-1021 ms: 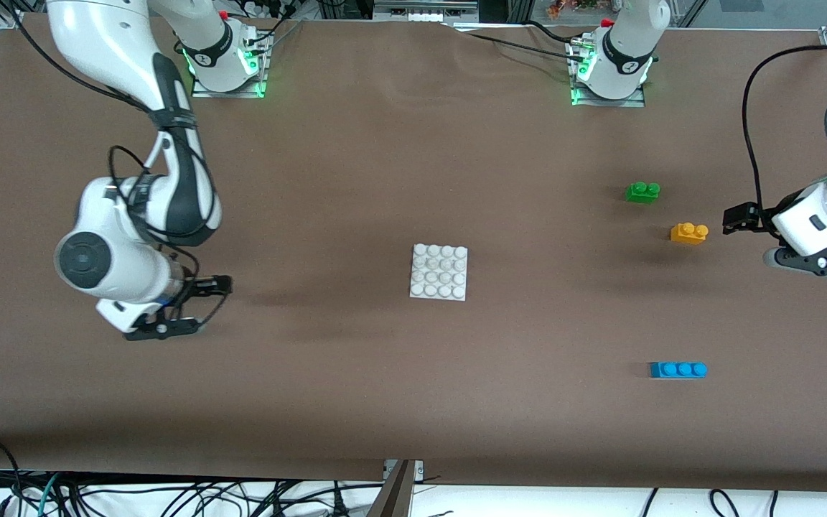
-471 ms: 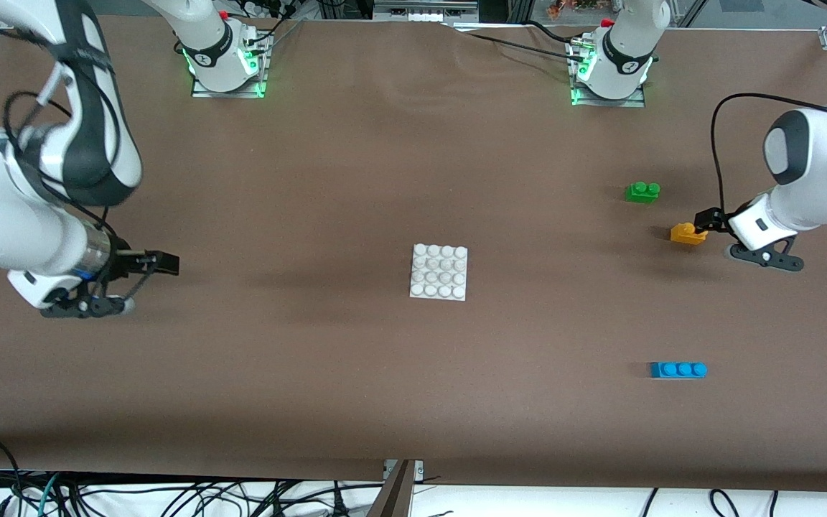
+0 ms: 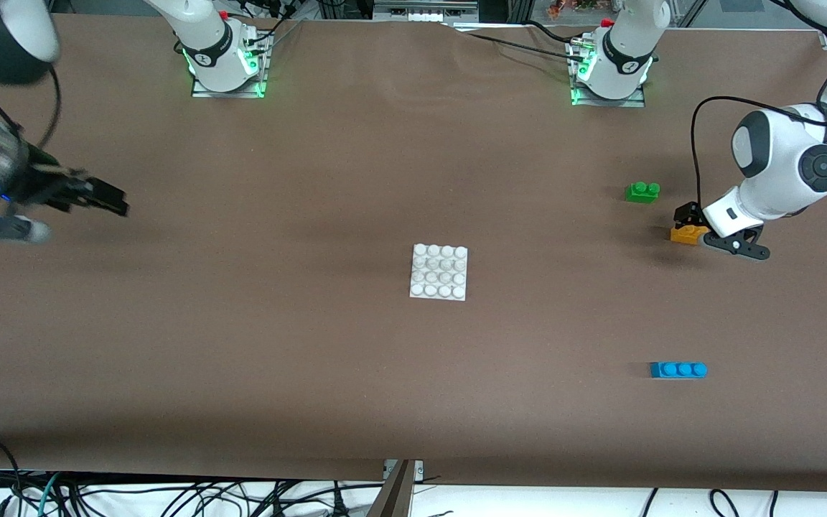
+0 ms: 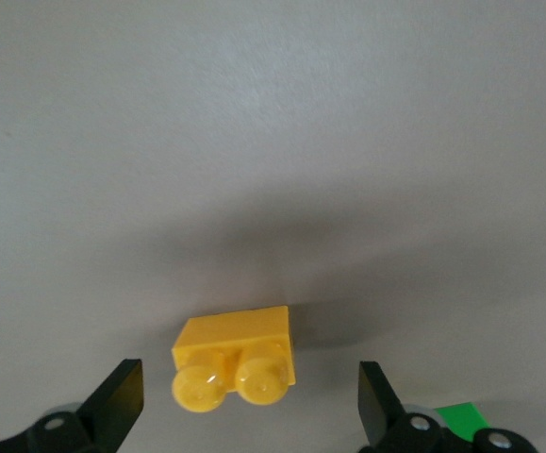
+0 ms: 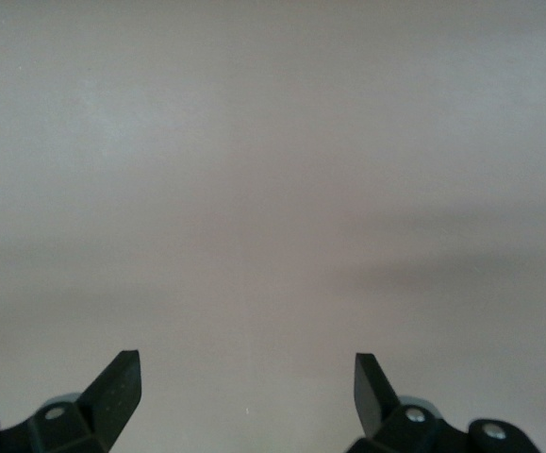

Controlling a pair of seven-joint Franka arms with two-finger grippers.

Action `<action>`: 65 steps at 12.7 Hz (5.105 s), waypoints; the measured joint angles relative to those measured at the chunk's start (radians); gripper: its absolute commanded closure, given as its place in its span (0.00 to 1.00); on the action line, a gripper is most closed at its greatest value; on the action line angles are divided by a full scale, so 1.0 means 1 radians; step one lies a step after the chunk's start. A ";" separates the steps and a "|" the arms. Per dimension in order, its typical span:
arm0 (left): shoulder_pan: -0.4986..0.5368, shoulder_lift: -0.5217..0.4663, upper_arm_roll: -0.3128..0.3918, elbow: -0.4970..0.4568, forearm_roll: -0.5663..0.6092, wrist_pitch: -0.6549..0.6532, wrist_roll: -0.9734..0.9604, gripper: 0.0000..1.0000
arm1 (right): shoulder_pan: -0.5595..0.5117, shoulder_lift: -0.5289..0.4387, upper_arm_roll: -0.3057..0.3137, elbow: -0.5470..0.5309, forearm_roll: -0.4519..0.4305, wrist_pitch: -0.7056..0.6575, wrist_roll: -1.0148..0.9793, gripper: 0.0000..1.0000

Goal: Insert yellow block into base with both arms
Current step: 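Lower the left gripper onto the yellow block and close it, then lift the yellow block with the left gripper and carry it over the plate, then press the yellow block down onto the plate studs with the left gripper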

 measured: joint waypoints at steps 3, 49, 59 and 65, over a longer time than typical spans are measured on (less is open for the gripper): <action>0.010 0.019 0.000 -0.008 0.000 0.018 0.041 0.00 | -0.010 -0.060 -0.034 -0.027 0.000 -0.032 -0.003 0.00; -0.484 0.464 -0.436 0.888 0.047 -0.512 -0.929 0.55 | -0.010 -0.053 -0.050 -0.089 -0.003 0.087 -0.041 0.00; -0.648 0.611 -0.335 0.951 0.089 -0.336 -1.051 0.55 | -0.010 -0.053 -0.050 -0.089 -0.004 0.087 -0.041 0.00; -0.705 0.617 -0.285 0.963 0.098 -0.322 -1.058 0.54 | -0.010 -0.053 -0.050 -0.089 -0.004 0.087 -0.041 0.00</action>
